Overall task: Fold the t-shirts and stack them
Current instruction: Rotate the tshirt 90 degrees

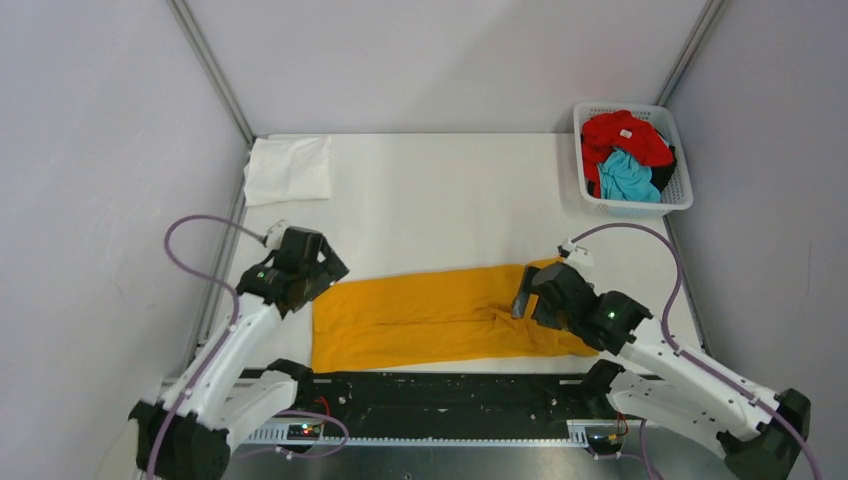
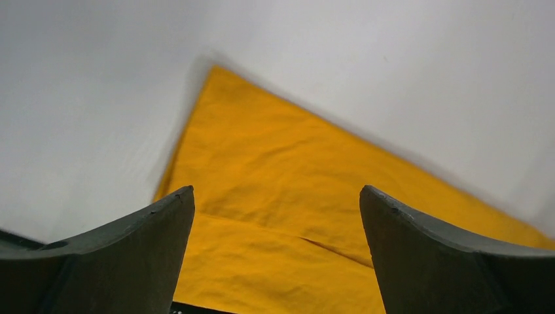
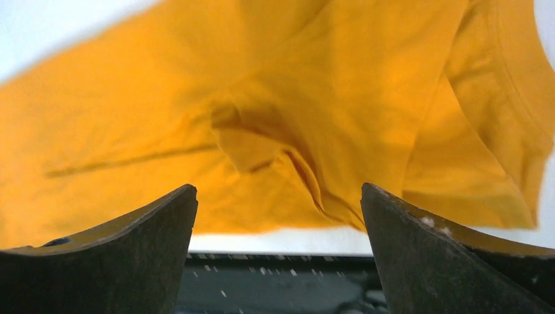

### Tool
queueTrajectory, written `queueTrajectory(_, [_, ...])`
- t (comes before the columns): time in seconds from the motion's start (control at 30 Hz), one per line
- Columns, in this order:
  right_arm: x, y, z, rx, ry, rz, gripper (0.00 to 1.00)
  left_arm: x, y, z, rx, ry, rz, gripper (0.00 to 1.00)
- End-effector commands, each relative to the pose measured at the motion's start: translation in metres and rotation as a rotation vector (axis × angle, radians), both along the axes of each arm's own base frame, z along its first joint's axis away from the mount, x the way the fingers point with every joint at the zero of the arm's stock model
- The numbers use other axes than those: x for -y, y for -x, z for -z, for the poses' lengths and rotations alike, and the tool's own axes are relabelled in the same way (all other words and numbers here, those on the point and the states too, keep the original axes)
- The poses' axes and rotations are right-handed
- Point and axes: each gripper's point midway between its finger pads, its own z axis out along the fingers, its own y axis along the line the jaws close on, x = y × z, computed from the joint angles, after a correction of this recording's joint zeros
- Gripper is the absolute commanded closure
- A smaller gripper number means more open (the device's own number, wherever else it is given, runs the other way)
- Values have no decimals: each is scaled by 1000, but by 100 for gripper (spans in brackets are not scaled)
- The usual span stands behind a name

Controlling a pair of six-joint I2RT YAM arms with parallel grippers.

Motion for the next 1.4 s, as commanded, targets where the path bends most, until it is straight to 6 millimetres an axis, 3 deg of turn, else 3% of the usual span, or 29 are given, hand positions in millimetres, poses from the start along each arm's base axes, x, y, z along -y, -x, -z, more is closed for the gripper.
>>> queueTrajectory(0.0, [-27, -45, -9, 96, -196, 9, 1, 44, -34, 0, 16, 64, 186, 0])
queueTrajectory(0.1, [-9, -73, 5, 87, -238, 126, 1, 58, -48, 24, -40, 74, 214, 0])
queueTrajectory(0.2, [14, -85, 32, 2, -218, 230, 1, 62, -51, 47, -114, 66, 231, 0])
queueTrajectory(0.37, [24, -94, 71, -93, -172, 277, 1, 57, -39, 97, -252, 30, 224, 0])
queueTrajectory(0.47, [23, -106, 92, -146, -176, 291, 0, 51, -30, 113, -303, 7, 205, 0])
queueTrajectory(0.57, [27, -142, 95, -143, -158, 313, 1, 43, -19, 120, -322, -10, 174, 0])
queueTrajectory(0.6, [30, -165, 82, -103, -162, 318, 1, 42, -15, 120, -320, -7, 169, 0])
queueTrajectory(0.63, [34, -173, 93, -128, -145, 327, 0, 42, -14, 120, -314, 1, 158, 0])
queueTrajectory(0.67, [28, -196, 81, -82, -158, 302, 1, 43, -10, 120, -309, 9, 157, 0])
queueTrajectory(0.7, [24, -202, 93, -122, -165, 287, 0, 44, -9, 119, -303, 19, 149, 0])
queueTrajectory(0.73, [16, -226, 80, -83, -188, 255, 1, 47, -7, 117, -293, 26, 158, 0])
queueTrajectory(0.77, [10, -233, 95, -128, -200, 234, 1, 49, -5, 116, -288, 38, 154, 0])
queueTrajectory(0.8, [3, -256, 92, -118, -206, 210, 1, 54, -2, 115, -284, 58, 163, 1])
queueTrajectory(1.0, [-26, -353, 73, -91, -210, 76, 0, 85, 6, 108, -256, 114, 188, 2])
queueTrajectory(1.07, [-46, -374, 72, -119, -248, -6, 0, 101, 9, 107, -261, 133, 198, 2])
queueTrajectory(1.1, [-59, -388, 48, -94, -280, -63, 0, 106, 11, 109, -270, 132, 203, 2])
queueTrajectory(1.13, [-66, -390, 73, -143, -279, -80, 0, 115, 13, 108, -269, 139, 214, 2])
queueTrajectory(1.17, [-75, -404, 52, -111, -295, -116, 0, 118, 16, 111, -280, 137, 214, 2])
queueTrajectory(1.2, [-82, -405, 74, -154, -303, -129, 0, 126, 20, 111, -281, 146, 220, 2])
queueTrajectory(1.23, [-94, -417, 51, -115, -353, -165, 0, 129, 22, 113, -288, 141, 219, 2])
queueTrajectory(1.27, [-102, -419, 67, -138, -374, -180, 0, 138, 25, 112, -287, 151, 224, 1])
queueTrajectory(1.3, [-114, -428, 51, -85, -418, -220, 0, 146, 28, 113, -289, 148, 241, 2])
queueTrajectory(1.37, [-131, -437, 51, -27, -446, -257, 0, 162, 32, 112, -286, 151, 256, 2])
